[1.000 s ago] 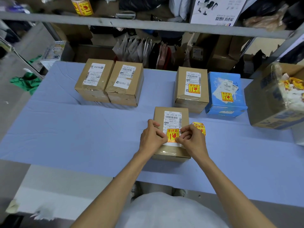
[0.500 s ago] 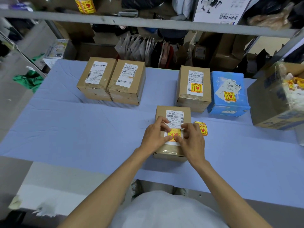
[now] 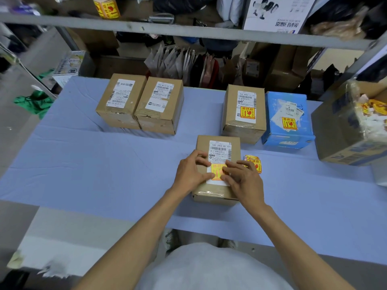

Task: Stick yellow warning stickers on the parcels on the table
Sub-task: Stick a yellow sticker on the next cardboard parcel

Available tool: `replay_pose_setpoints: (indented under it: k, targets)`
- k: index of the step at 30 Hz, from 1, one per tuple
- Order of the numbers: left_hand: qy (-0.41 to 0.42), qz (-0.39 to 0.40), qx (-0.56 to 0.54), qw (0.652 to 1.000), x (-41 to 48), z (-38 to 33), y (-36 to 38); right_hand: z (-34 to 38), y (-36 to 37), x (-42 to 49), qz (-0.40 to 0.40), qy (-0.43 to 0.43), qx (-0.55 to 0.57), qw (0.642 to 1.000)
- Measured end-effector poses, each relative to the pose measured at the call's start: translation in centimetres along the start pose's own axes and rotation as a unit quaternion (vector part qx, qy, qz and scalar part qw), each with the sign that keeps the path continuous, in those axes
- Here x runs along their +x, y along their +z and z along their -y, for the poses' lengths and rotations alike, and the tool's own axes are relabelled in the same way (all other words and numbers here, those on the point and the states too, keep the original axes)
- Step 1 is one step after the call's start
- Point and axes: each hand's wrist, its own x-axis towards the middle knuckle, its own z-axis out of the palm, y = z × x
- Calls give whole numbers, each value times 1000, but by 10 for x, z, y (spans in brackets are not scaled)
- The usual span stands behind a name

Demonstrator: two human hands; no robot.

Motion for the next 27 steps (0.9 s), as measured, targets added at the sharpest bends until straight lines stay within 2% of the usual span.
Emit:
replay_pose_setpoints:
  k: [5,9,13,16,18,23,27]
  targets:
    - [-15,5,-19,1000,2,-3,4,-2,3,7,36,-13,-10,999]
    - [-24,17,-41,999,2,-3,2,-2,3,5,26,-5,-18,999]
    - [-45,-7,-69,997,1,-5,-1,-1,-1,9,-4,61,-17,998]
    - [-115,-31,-203,972,9,-11,-8,0,-4,14,-21,84,-7,996]
    - [-149,-4,-280,948,18,-17,-16,5,-6,18,-43,78,21,996]
    - [-108,69,-250,960,24,-34,-18,31,-14,30,-55,59,106,991]
    - [-94,91,-298,946,24,-47,-9,52,-20,37,-47,12,146,988]
